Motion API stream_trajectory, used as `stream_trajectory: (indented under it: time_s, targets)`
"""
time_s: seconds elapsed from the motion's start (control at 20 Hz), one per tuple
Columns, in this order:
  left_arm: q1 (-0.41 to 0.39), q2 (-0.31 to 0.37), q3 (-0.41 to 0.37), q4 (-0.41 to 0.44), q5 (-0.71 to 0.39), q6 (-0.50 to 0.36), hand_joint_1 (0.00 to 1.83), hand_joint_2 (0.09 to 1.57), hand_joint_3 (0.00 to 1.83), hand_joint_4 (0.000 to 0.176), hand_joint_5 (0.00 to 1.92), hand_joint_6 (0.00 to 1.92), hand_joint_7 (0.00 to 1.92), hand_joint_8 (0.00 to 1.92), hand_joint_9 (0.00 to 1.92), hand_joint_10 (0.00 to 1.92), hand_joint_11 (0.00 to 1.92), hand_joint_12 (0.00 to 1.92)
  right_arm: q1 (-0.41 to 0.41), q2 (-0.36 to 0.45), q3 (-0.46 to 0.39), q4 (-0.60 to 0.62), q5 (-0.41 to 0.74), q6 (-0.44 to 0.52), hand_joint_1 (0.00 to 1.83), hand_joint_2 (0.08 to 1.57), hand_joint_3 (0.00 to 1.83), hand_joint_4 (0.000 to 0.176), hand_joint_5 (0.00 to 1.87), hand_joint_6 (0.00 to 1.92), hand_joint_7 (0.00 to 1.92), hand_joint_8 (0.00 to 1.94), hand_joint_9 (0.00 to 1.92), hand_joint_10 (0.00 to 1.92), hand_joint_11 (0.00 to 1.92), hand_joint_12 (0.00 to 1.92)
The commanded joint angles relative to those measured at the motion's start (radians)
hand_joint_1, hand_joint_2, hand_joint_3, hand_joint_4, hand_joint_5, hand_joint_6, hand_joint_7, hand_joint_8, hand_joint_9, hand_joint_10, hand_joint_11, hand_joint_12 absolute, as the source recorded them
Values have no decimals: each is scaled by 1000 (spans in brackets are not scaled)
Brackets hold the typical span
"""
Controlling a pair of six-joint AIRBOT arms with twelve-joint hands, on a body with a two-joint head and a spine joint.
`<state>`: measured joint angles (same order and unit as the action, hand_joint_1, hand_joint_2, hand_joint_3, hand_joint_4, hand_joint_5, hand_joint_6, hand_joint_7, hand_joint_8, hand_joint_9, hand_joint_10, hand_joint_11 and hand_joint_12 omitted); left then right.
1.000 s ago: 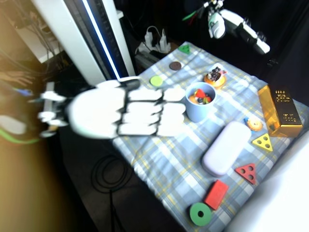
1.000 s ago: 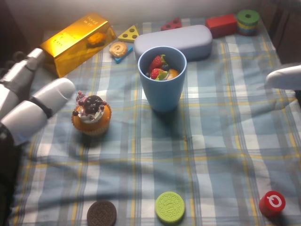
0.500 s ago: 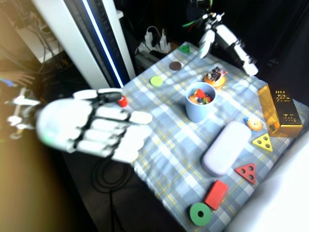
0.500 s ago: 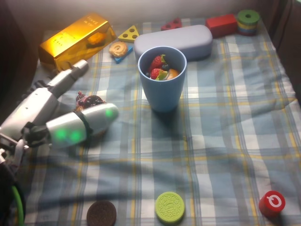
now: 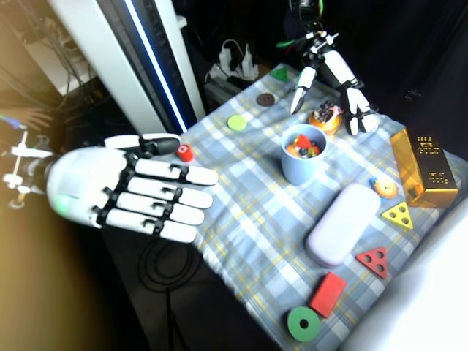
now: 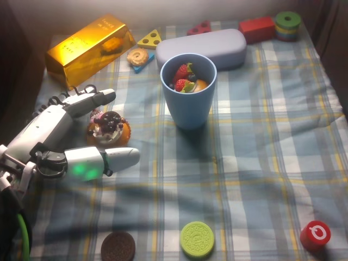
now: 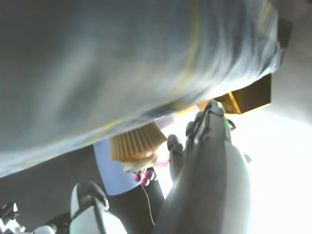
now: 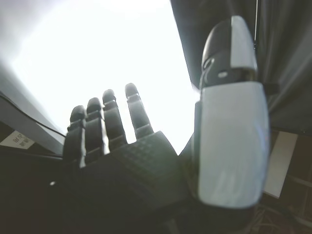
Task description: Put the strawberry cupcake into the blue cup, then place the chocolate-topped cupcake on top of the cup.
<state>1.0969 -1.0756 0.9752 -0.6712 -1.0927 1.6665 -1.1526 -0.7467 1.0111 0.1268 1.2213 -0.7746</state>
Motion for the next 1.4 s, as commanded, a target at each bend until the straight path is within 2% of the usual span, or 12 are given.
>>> stream_trajectory:
  time_s: [0.0,0.35,0.45,0.55,0.7,0.8,0.95,1.05,1.1,1.15,1.25,1.35]
  targets:
    - [-8,5,3,28,-120,-8,842,749,7,137,381,9,131,0,93,10,0,0,3,0,-2,22,123,4,198,910,0,37,0,0,69,11,0,0,0,0]
    - [-7,19,-3,26,-135,-7,984,804,12,141,433,12,148,6,111,12,0,0,3,-3,-1,22,123,4,242,917,2,17,0,0,69,3,0,0,4,2]
    - [-6,29,-10,25,-145,-6,956,832,17,139,320,0,161,8,134,15,0,0,3,-4,-1,22,123,4,247,910,0,38,0,0,55,1,0,0,0,0]
    - [-1,44,-25,25,-168,-3,919,835,13,168,219,0,128,0,107,2,0,0,3,-6,-1,22,123,4,246,905,0,45,0,0,63,3,0,0,0,0]
    - [9,54,-32,12,-176,7,896,824,4,117,225,5,103,0,76,0,0,0,3,-7,-1,23,123,4,256,902,0,64,0,0,55,1,0,0,0,0]
    - [10,50,-26,10,-160,7,870,798,0,150,241,9,122,6,109,12,0,0,3,-7,-1,23,123,4,293,920,3,54,0,0,104,15,45,17,9,4]
    - [10,31,-14,10,-141,7,805,783,0,155,249,8,125,4,124,13,0,0,3,-8,-1,23,123,4,265,929,4,39,0,0,139,19,73,21,35,17]
    - [7,22,-7,9,-130,7,852,745,0,138,291,7,157,5,135,6,0,0,3,-8,-1,23,123,4,258,920,0,58,0,0,109,2,51,9,2,1]
    - [6,19,-7,9,-128,7,837,742,0,147,291,4,157,2,135,4,0,0,3,-8,-1,23,123,4,252,925,2,31,7,2,137,13,75,17,0,0]
    - [6,15,-7,9,-129,7,776,744,0,162,297,5,157,1,137,4,0,0,3,-9,-1,23,123,4,240,915,0,51,1,0,132,9,57,8,0,0]
    - [7,7,-3,8,-125,7,769,733,0,141,381,11,148,1,129,0,0,0,3,-10,-1,23,123,4,258,912,0,59,0,0,108,0,19,0,0,0]
    - [7,4,1,5,-118,7,824,722,0,120,492,20,155,3,118,1,0,0,3,-10,-1,23,123,4,262,922,2,27,0,0,119,6,29,6,0,0]
